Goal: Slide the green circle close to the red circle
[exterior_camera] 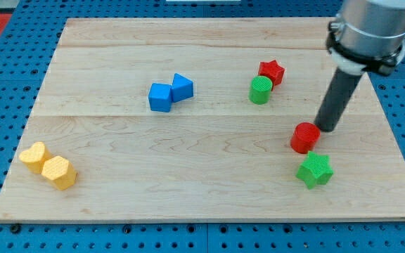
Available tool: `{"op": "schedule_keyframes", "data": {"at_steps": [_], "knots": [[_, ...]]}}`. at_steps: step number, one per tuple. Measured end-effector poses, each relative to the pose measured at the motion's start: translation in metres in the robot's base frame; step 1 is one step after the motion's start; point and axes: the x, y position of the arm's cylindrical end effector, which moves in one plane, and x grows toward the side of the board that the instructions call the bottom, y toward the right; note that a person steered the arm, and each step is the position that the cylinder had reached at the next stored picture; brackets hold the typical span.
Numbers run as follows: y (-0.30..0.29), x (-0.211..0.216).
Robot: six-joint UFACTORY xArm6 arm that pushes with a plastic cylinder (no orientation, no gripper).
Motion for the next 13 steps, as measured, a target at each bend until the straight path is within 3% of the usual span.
{"op": "schedule_keyframes", "data": {"at_steps": [1, 2, 3, 5, 7, 11, 12, 13], "knots": [[0.037, -0.058], [0.017, -0.124], [-0.009, -0.157], [-0.118, -0.131], [-0.126, -0.050], [-0.111, 0.020], [-0.115, 0.008], [-0.131, -0.042]]}}
